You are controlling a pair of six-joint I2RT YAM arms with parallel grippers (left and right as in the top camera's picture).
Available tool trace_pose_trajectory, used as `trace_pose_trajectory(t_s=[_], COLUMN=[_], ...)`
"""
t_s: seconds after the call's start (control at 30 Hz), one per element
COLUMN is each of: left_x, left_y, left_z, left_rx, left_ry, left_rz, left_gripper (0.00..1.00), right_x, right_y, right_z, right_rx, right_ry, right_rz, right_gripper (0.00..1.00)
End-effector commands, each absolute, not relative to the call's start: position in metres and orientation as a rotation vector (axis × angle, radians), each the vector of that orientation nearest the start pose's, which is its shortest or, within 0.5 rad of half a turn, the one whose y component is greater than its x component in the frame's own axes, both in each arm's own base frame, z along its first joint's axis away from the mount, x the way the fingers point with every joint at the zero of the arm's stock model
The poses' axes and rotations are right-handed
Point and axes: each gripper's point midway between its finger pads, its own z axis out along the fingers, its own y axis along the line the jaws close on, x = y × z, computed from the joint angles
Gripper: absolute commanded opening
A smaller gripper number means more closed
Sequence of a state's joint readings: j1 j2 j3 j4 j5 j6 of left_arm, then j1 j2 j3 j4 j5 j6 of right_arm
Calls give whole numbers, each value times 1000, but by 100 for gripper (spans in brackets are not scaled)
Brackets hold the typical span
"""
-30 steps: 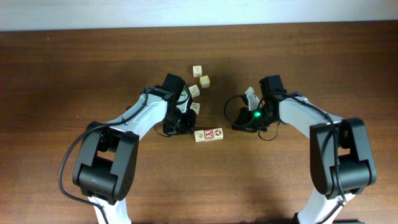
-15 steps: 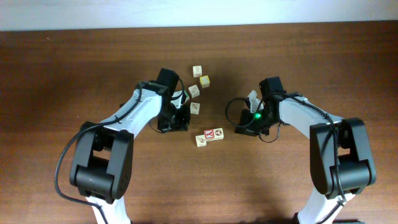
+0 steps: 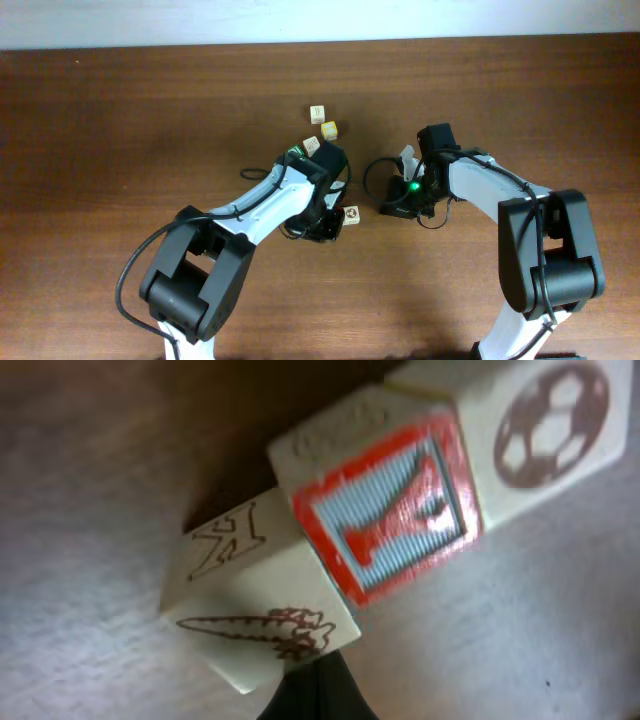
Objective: Rotate 3 blocks
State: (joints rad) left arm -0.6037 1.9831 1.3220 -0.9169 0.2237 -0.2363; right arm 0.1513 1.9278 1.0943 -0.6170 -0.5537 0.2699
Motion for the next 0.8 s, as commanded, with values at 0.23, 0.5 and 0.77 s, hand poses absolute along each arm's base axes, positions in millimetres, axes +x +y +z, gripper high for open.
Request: trace_pose_trajectory(t_s=[0.23, 0.5, 0.77], left_x=[293, 319, 307], left_y=[-225, -174, -190], left_z=[44, 66, 19], left_rx=[490, -3, -129], left_ry=[3086, 3045, 3002], left_rz=[-319, -577, -805], left_gripper=[0, 0, 0], right_x=[328, 334, 337], right_y=[143, 144, 145], right_z=[-1, 1, 1], right_rx=[128, 95, 84], right_ry=[3021, 2989, 2977], right_rz=[870, 875, 876], right_gripper=[4, 4, 4])
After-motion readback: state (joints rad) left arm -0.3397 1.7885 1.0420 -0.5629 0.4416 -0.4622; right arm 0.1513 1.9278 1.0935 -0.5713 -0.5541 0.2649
